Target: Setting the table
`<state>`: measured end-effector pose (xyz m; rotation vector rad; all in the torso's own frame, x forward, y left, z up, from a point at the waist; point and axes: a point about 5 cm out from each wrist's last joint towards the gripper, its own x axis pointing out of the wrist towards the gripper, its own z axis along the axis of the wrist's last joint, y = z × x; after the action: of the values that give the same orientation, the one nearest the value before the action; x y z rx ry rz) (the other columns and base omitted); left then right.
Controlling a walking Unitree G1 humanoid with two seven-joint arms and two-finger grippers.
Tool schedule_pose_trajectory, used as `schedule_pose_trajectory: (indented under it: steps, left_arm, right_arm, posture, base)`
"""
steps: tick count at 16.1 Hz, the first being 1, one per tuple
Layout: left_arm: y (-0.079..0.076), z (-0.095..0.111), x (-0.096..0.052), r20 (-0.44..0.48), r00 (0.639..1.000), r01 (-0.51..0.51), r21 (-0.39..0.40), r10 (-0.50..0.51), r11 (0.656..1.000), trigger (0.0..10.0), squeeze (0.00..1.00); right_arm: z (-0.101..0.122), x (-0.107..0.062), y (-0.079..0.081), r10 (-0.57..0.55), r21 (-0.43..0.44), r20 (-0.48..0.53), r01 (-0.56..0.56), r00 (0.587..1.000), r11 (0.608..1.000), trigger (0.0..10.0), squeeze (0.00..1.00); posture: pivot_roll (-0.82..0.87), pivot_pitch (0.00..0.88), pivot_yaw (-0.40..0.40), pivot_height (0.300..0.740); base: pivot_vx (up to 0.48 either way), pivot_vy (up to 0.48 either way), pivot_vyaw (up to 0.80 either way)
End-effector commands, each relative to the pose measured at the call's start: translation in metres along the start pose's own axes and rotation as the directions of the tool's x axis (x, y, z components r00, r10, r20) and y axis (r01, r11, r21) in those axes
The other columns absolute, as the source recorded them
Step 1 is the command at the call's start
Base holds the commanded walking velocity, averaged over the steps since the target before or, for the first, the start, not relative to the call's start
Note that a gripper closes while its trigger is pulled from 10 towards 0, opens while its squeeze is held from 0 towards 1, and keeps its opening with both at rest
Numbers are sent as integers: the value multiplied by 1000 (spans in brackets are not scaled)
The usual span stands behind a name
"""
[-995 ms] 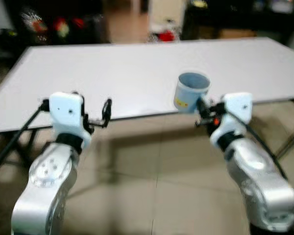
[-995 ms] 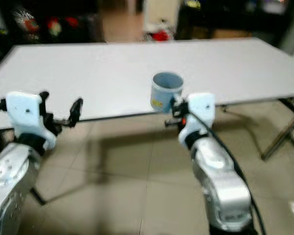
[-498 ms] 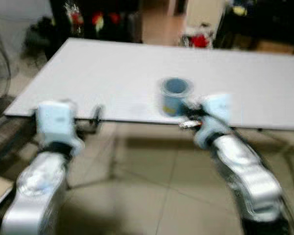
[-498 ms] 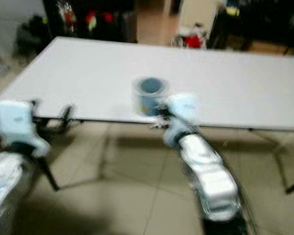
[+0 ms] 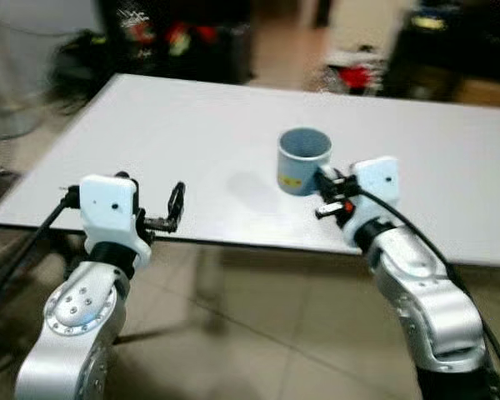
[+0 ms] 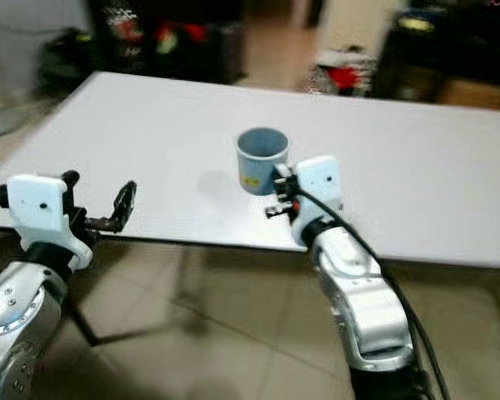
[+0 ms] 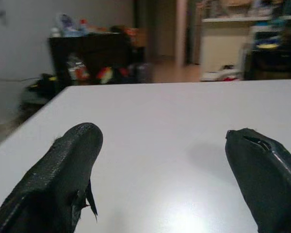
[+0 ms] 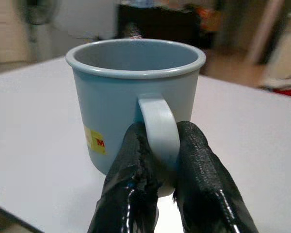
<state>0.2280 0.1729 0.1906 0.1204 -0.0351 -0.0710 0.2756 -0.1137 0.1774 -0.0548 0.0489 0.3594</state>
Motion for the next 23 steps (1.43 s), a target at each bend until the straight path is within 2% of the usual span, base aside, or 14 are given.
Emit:
schedule_pose_trajectory:
  steps: [1, 8, 12, 14, 16, 19, 21, 23]
  left_arm:
    - [-1, 3, 2, 13, 1000, 14, 2, -14, 1000, 10000, 0]
    - [0, 3, 3, 13, 999, 30, 9, -30, 1000, 10000, 0]
    - [2, 0, 3, -5, 999, 43, 22, -43, 999, 10000, 0]
    - [4, 0, 3, -7, 999, 53, 34, -52, 998, 10000, 0]
    - [6, -3, 0, -34, 993, 111, 57, -109, 992, 10000, 0]
    - [7, -4, -2, -62, 983, 179, 79, -174, 981, 10000, 0]
    - [11, -4, -5, -75, 978, 203, 102, -196, 974, 10000, 0]
    - [15, 4, -7, -69, 973, 229, 132, -222, 964, 10000, 0]
  right_arm:
    - [5, -1, -4, -1, -10, 30, 1, 1000, 1000, 10000, 0]
    - [-2, 2, -1, 15, 6, 17, -15, 1000, 1000, 10000, 0]
    - [-7, 14, 6, 79, 47, 19, -80, 997, 996, 10000, 0]
    - [-10, 28, 10, 100, 48, 22, -101, 995, 994, 10000, 0]
    - [-16, 59, 16, 144, 41, 16, -144, 989, 989, 10000, 0]
    - [-14, 91, 16, 148, 46, 4, -148, 989, 988, 10000, 0]
    - [-8, 116, 16, 105, 55, -3, -104, 994, 993, 10000, 0]
    - [-5, 126, 21, 116, 66, -14, -115, 993, 991, 10000, 0]
  posture:
    - [-35, 0, -47, 740]
    - [-28, 0, -35, 740]
    - [-20, 0, -32, 740]
    - [-15, 0, -33, 740]
    - [8, 0, -30, 740]
    - [24, 25, -27, 740]
    - [52, 73, -34, 740]
    - [100, 142, -61, 740]
  base:
    - [405, 0, 0]
    - [401, 0, 0]
    - [90, 0, 0]
    - [0, 0, 0]
    - [0, 0, 0]
    - [0, 0, 0]
    - [0, 0, 0]
    - [0, 0, 0]
